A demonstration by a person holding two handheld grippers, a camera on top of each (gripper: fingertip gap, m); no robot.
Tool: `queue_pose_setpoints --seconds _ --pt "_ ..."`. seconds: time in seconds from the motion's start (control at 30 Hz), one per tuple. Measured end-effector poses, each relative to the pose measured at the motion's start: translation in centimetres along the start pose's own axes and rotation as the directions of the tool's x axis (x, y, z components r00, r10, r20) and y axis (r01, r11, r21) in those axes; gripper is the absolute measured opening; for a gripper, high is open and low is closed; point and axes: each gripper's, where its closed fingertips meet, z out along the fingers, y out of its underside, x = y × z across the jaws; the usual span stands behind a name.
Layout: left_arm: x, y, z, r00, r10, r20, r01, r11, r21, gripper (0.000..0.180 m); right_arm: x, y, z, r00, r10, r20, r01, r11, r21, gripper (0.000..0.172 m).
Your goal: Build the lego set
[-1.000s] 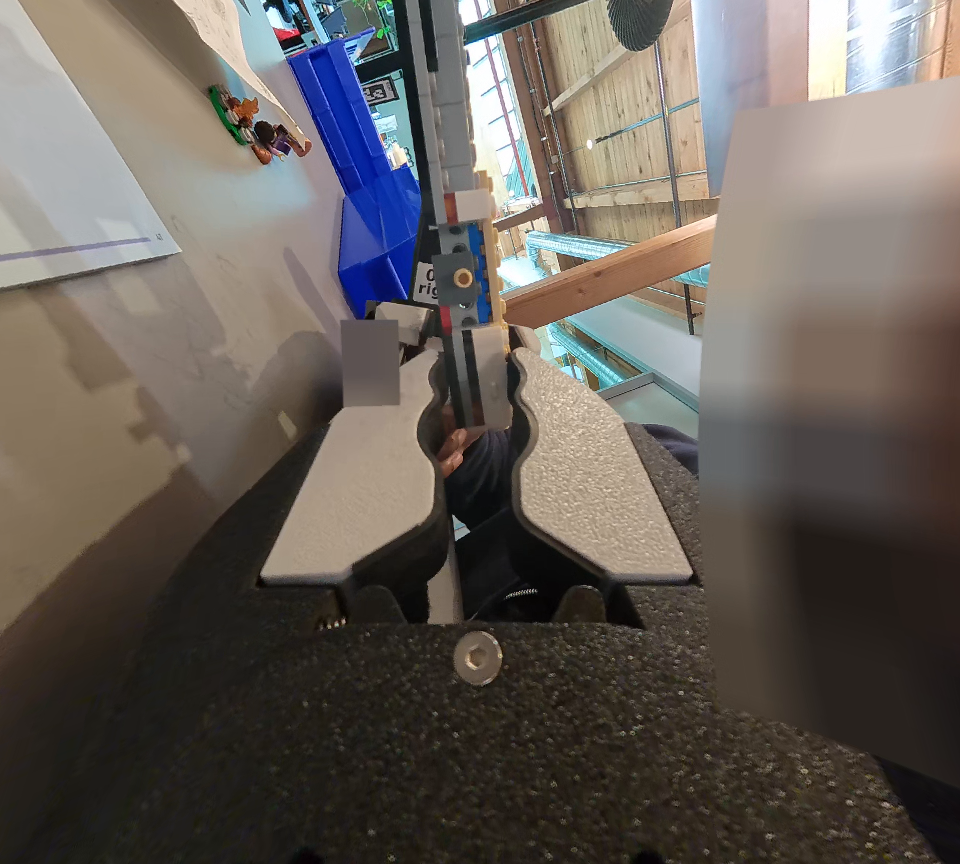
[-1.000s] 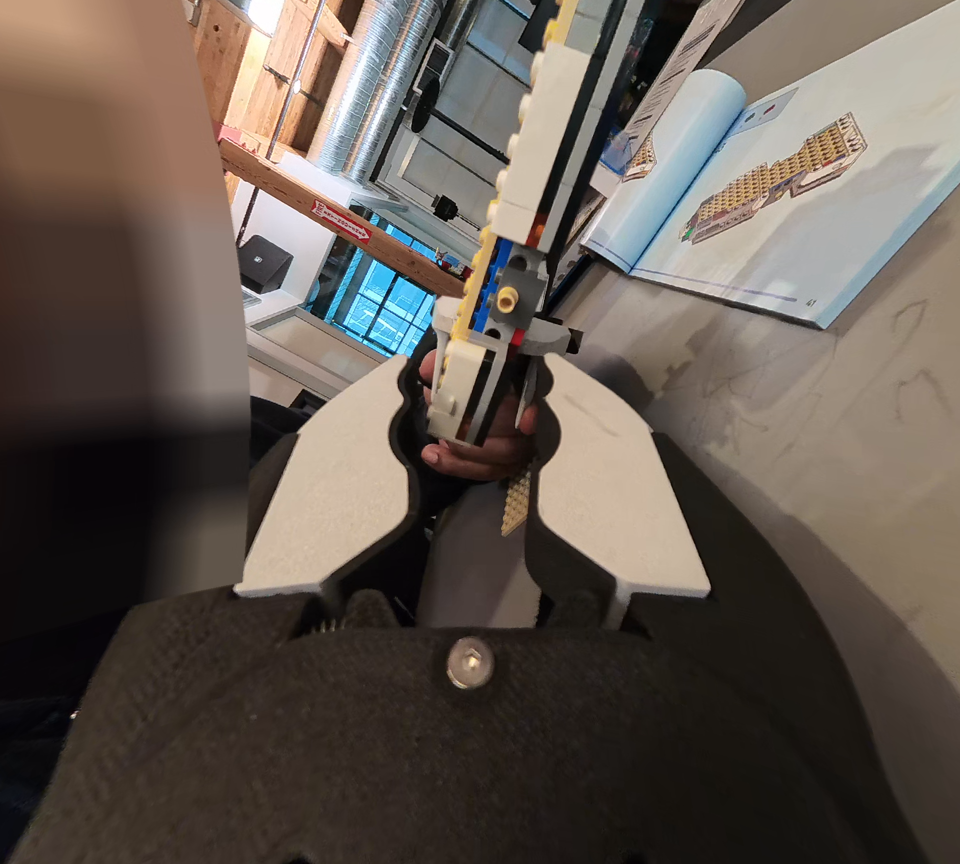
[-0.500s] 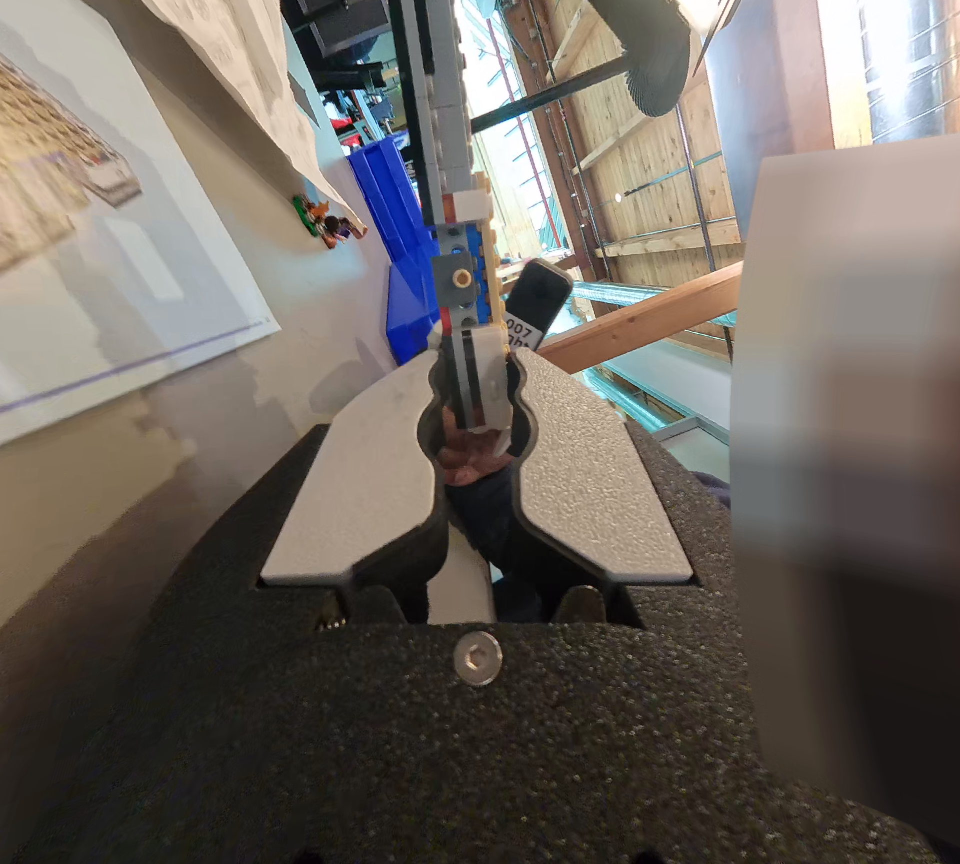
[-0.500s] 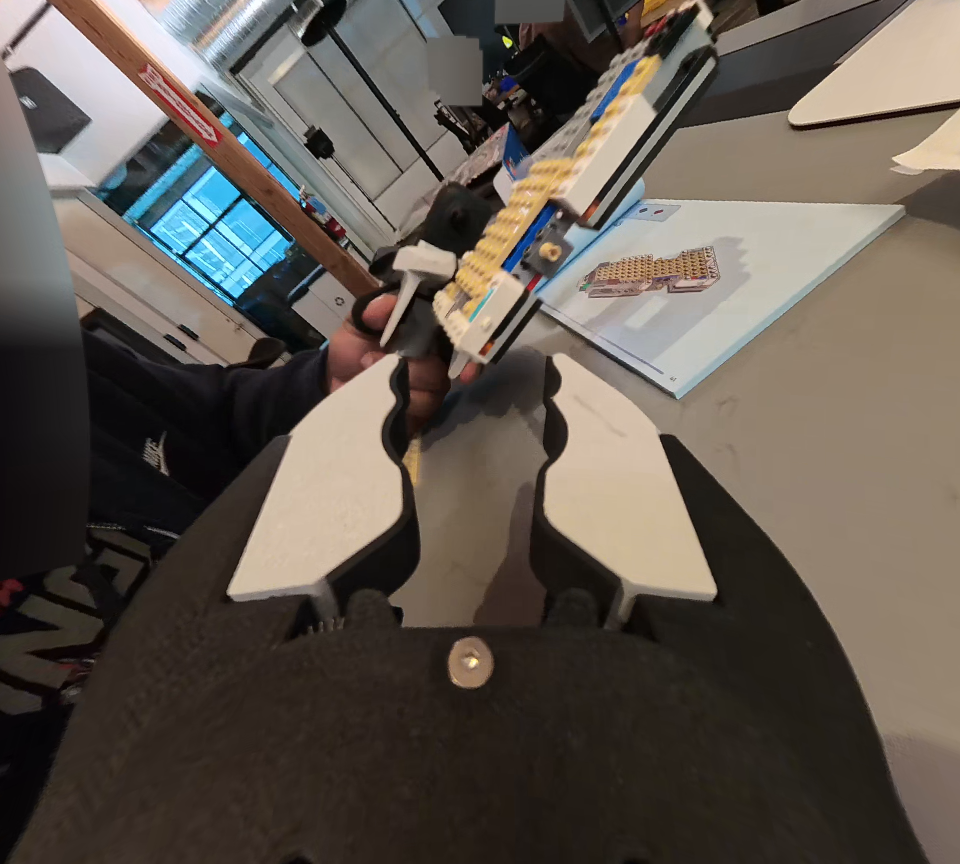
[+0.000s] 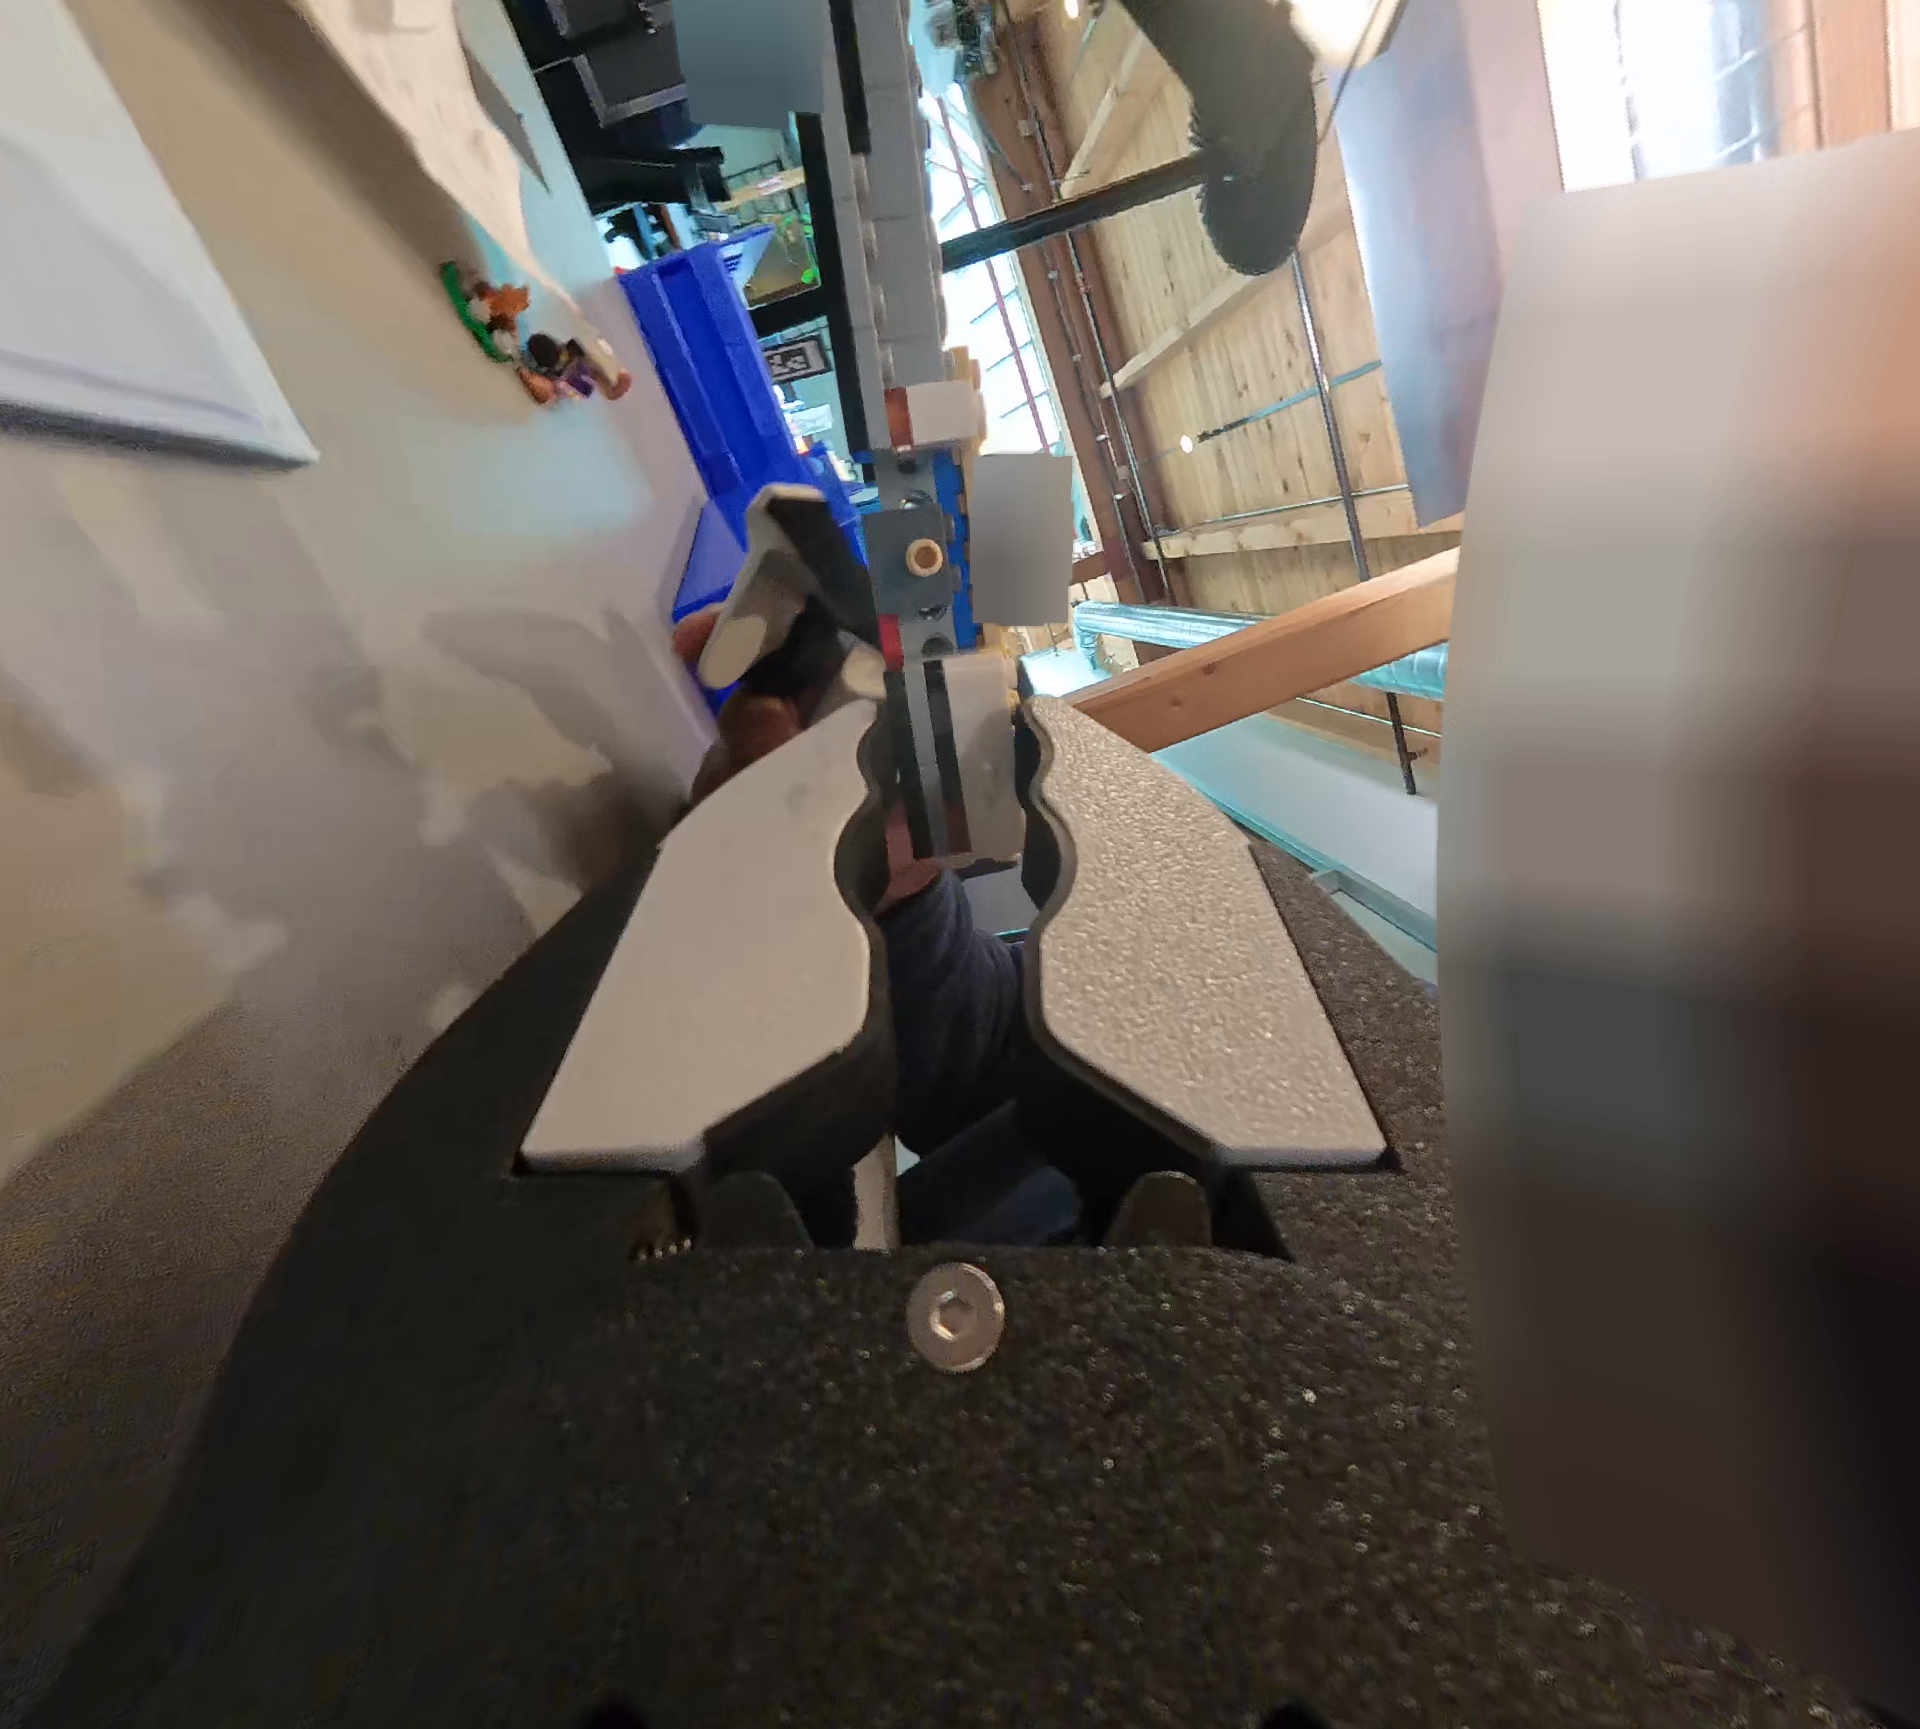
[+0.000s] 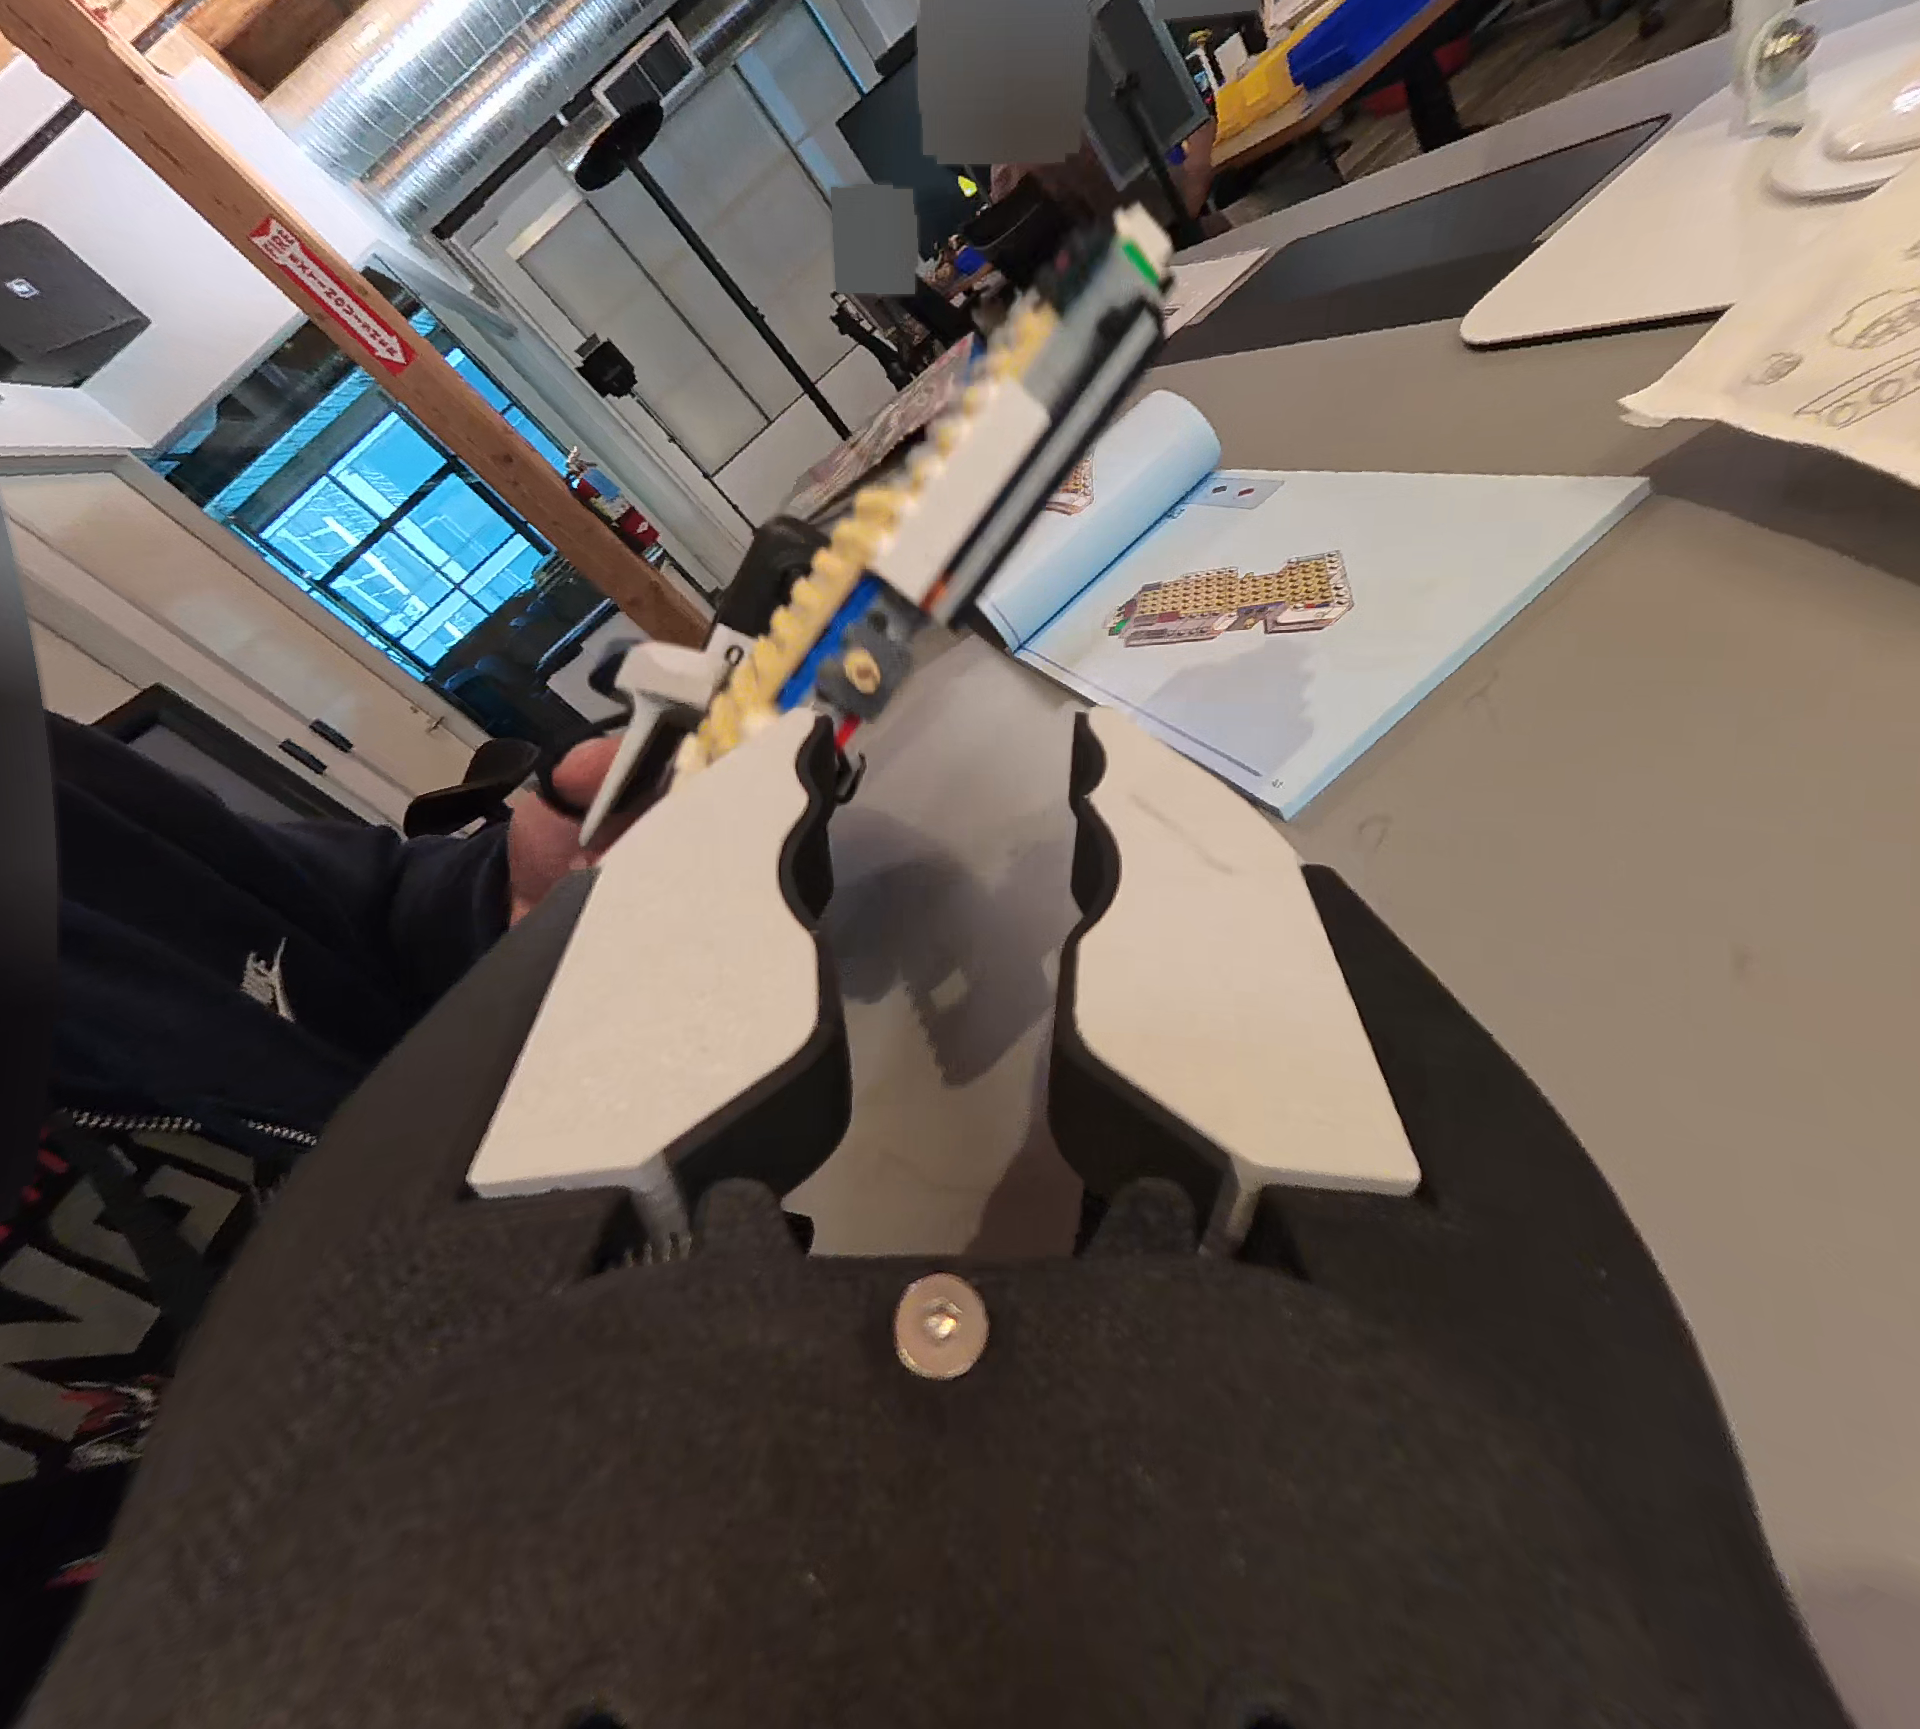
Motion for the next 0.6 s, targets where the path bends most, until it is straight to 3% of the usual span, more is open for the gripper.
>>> queue_pose_setpoints --seconds 0.13,0.37,0.6 --pt "-1.8 0.5 -0.7 0.998 -0.002 0.071 0.001 1.000 0.004 0.021 -0.3 -0.2 -0.4 1.000 0.002 0.014 -0.002 1.000 0.007 0.044" --pt "-2.6 -3.4 -2.9 0.987 0.063 0.146 -0.070 0.996 0.046 0.021 -0.8 0.5 0.1 0.995 -0.102 0.004 0.102 0.994 -0.049 0.046" --pt "-1.4 -1.9 0.3 0.997 0.006 0.082 -0.008 1.000 0.021 0.021 -2.7 -0.9 0.4 0.946 -0.323 0.014 0.321 0.930 -0.180 0.061"
